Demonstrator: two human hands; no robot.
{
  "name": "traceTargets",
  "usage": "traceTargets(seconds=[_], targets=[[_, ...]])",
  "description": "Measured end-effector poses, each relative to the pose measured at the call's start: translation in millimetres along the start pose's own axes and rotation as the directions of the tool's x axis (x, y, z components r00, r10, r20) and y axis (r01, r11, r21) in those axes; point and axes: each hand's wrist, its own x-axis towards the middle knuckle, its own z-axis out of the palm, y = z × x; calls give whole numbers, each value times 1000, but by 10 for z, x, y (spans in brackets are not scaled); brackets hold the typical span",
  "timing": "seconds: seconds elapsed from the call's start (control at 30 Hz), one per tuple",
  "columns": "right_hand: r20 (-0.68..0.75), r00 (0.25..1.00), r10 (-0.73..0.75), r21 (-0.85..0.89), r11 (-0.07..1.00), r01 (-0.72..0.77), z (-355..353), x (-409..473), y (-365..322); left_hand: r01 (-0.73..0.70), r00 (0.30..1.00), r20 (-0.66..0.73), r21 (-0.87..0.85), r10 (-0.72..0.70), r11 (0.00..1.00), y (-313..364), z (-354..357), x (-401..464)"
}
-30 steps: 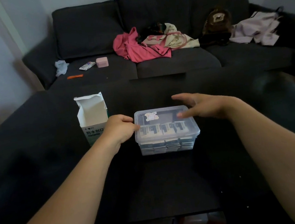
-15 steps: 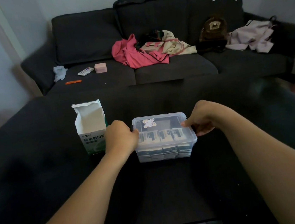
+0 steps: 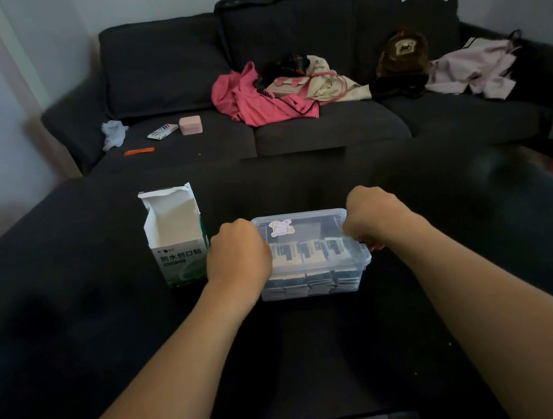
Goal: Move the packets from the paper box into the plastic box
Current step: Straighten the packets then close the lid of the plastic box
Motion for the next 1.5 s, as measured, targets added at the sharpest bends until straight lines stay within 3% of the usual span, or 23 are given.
traceTargets(seconds=[0.1,0.17,0.23,0.27,0.3,0.4,0.47,0.57,0.6,0.67,0.73,0.83,0.93,1.07,1.17,1.33,1.5], targets=[[-249,955,-160,-116,984,134,-85,-194,-184,-15,999,-34,-6,15,1000,-25,-296,-36],[-369,840,-399,-17,906,423,-50,-309,-466,-2,993,-117,-101,-10,995,-177,-550,-37],[-303,681,-666,153,672,725,127,-484,-816,42,984,-163,-192,-74,981,-441,-781,-59],[-240,603,-761,198,570,798,283,-594,-1045,95,978,-163,-213,-131,973,-662,-916,-115],[-201,580,-790,203,545,813,410,-609,-1139,135,975,-141,-227,-170,964,-744,-963,-130],[-160,601,-783,71,598,798,716,-588,-1515,265,954,-75,-248,-291,932,-1149,-1067,-234],[-104,683,-723,-7,687,727,801,-498,-1640,285,950,-33,-322,-312,903,-1322,-1036,-284],[-35,753,-658,-2,753,658,862,-511,-1867,285,954,62,-490,-292,824,-1614,-1068,-448],[-31,743,-668,35,743,669,878,-582,-1980,273,959,68,-493,-276,826,-1739,-1099,-542],[-50,700,-712,184,682,707,849,-732,-2174,222,970,8,-445,-244,868,-1939,-1164,-695],[13,583,-813,347,550,760,878,-1109,-2469,243,951,-69,-440,-302,865,-2317,-1299,-1002],[190,351,-917,508,398,764,1039,-1783,-2925,302,904,-72,-590,-422,748,-2967,-1473,-1605],[268,253,-930,582,365,726,1366,-2287,-3259,325,834,-128,-673,-537,664,-3403,-1541,-2189],[276,119,-954,601,268,753,2245,-3307,-3772,419,573,-205,-759,-793,499,-4033,-1461,-3251],[308,44,-950,583,225,781,2914,-3920,-3981,459,493,-244,-742,-835,488,-4365,-1363,-3876],[418,79,-905,598,340,726,3533,-4312,-4108,556,542,-250,-609,-803,565,-4761,-1181,-4308],[513,98,-853,662,466,587,3826,-4381,-4021,722,456,-203,-485,-867,493,-5039,-910,-4414]])
